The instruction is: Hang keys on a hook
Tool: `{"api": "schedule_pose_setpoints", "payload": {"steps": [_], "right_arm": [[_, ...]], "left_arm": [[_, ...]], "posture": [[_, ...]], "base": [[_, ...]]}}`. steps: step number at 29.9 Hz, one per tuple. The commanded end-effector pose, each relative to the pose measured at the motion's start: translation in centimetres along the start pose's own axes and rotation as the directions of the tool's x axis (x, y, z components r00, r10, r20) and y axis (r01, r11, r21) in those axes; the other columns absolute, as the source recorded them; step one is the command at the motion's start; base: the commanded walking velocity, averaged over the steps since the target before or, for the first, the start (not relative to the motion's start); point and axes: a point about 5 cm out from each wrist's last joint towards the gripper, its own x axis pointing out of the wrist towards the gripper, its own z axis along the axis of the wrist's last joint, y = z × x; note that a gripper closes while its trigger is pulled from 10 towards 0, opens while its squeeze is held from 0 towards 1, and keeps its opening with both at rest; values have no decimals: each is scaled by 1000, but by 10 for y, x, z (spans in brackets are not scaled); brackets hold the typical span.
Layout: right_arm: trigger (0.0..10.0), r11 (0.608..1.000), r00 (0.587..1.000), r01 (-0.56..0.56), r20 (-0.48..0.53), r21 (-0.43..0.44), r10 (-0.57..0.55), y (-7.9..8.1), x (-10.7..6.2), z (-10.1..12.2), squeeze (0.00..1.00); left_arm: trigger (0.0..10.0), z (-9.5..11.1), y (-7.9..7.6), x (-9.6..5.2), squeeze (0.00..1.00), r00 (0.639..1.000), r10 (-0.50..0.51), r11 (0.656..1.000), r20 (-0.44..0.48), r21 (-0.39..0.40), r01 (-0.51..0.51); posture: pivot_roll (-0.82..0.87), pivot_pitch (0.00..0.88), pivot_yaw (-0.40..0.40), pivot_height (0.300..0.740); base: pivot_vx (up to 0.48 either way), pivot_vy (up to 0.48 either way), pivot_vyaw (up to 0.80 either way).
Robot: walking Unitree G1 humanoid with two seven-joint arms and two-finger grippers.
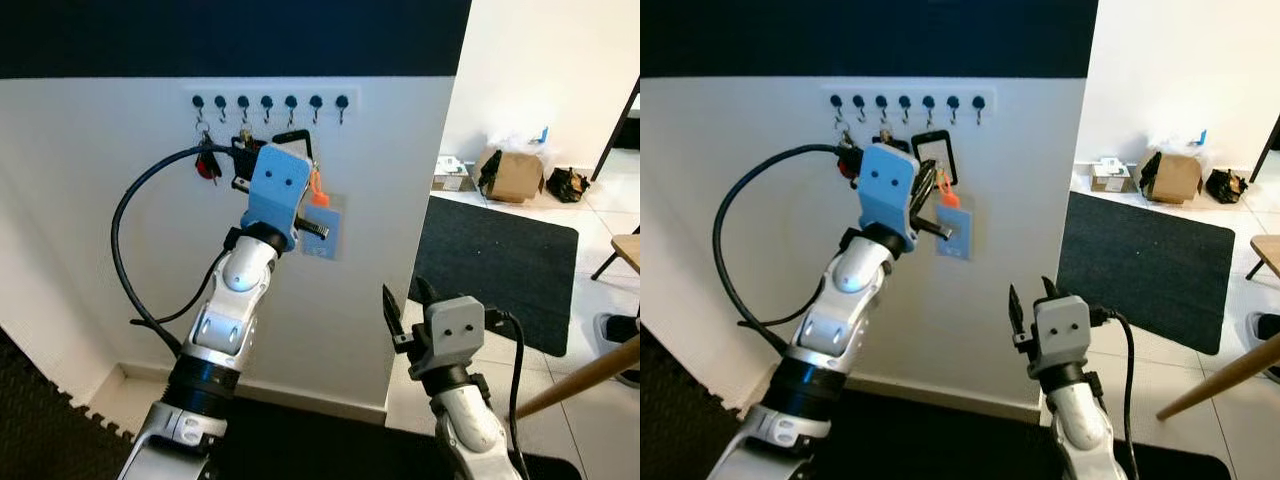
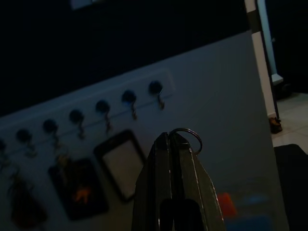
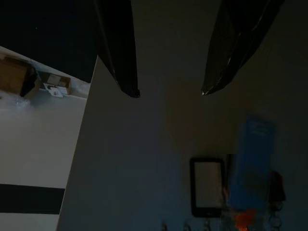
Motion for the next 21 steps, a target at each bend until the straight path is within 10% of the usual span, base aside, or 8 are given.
{"api": "schedule_pose_setpoints", "payload": {"steps": [1, 21], "right_arm": [[10000, 1000, 1000, -11, -15, -3, 11, 2, -1, -1, 0], [10000, 999, 999, -35, -40, -11, 34, 5, -2, -6, 0]], "left_arm": [[10000, -1, -4, -2, 0, 1000, -14, 1000, 6, -14, 14], [10000, 7, -2, -17, 0, 999, -10, 1000, 45, -24, 11]], "posture": [[1, 105, 79, 740], [4, 104, 66, 740]], "base": [[465, 0, 0], [267, 0, 0]]}}
